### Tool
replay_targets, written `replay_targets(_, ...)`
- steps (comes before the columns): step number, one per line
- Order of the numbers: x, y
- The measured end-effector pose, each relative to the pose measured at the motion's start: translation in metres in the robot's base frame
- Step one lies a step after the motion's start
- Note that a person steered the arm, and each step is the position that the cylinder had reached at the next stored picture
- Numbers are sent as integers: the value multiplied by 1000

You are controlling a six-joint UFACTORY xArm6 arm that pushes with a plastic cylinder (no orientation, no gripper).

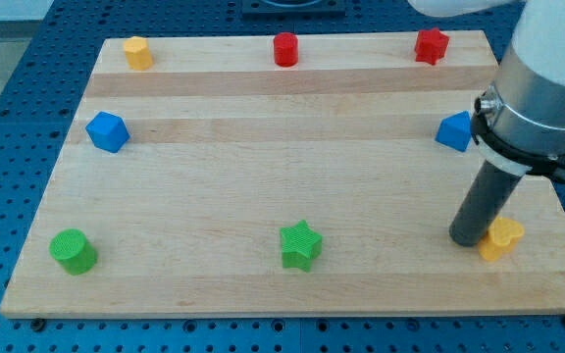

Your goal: Point your arm to the group of blocks

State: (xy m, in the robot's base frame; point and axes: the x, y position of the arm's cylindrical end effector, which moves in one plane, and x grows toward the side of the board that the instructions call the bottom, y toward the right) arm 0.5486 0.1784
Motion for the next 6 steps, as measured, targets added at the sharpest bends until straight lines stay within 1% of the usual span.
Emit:
replay_targets(1, -3, 0)
replay_targets(3, -53, 1)
replay_targets(4, -66, 10)
replay_targets(6, -108, 66)
